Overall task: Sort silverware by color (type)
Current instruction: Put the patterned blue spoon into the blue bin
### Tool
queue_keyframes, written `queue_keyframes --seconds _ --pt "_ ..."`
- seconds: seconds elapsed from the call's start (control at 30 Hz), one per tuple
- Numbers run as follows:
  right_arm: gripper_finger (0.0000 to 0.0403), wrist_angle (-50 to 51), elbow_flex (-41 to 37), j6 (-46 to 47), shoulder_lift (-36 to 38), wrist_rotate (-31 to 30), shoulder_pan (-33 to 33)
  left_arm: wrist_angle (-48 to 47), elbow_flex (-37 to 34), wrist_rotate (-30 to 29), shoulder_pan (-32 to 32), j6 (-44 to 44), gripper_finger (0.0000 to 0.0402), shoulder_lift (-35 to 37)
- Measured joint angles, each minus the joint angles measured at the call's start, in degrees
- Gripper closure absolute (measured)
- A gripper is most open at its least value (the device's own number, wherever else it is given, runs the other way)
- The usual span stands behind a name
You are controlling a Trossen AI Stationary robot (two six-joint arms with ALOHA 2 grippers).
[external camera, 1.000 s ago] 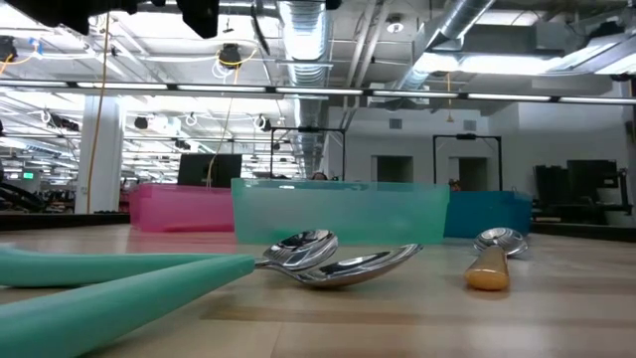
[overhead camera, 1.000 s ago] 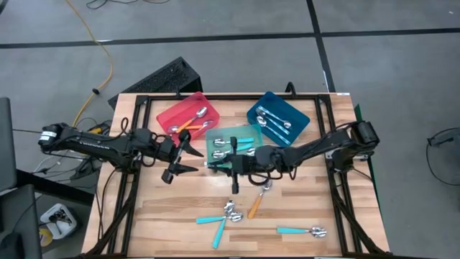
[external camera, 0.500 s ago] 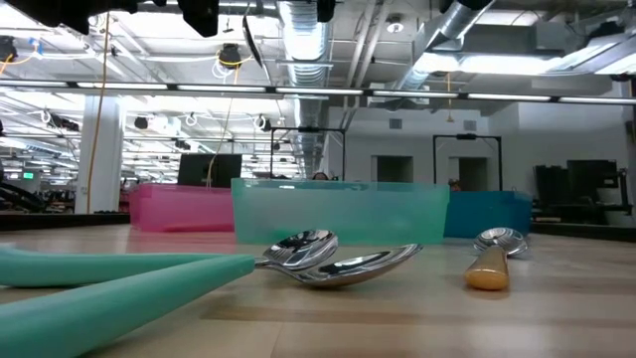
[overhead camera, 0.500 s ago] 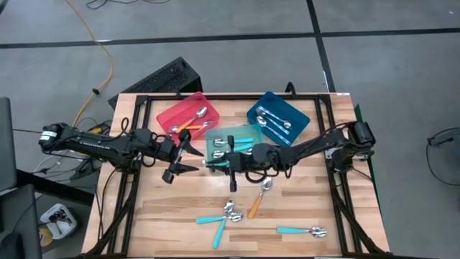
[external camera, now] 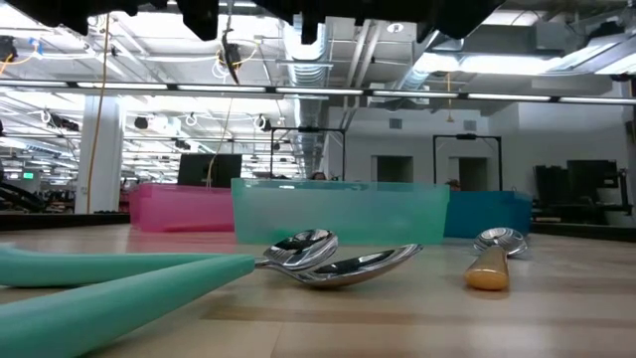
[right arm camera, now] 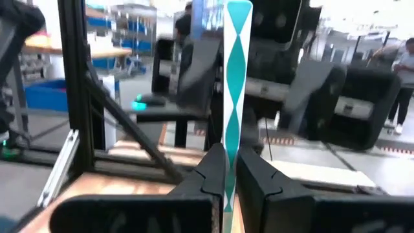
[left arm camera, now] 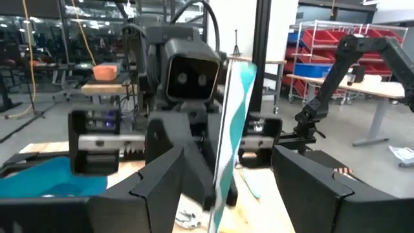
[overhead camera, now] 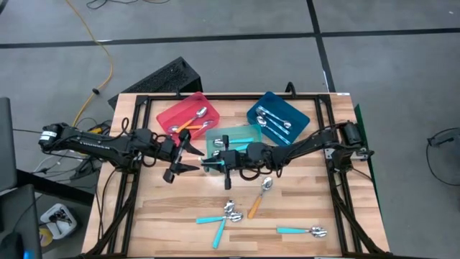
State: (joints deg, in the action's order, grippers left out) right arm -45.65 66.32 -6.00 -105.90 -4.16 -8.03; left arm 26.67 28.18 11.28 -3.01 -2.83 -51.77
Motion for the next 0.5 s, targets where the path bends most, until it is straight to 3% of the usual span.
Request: queue_keyframes --seconds 0.2,0.5 --pt "0.0359 -0.4 0.0 2.6 -0.2 0.0 1.3 -0.3 0.0 -0.2 0.0 0.0 0.0184 -0.8" --pt "0.0359 0.8 0.0 5.1 -0.3 -0.4 2.3 1.2 0.1 -5.8 0.0 0.7 0.0184 -4.3"
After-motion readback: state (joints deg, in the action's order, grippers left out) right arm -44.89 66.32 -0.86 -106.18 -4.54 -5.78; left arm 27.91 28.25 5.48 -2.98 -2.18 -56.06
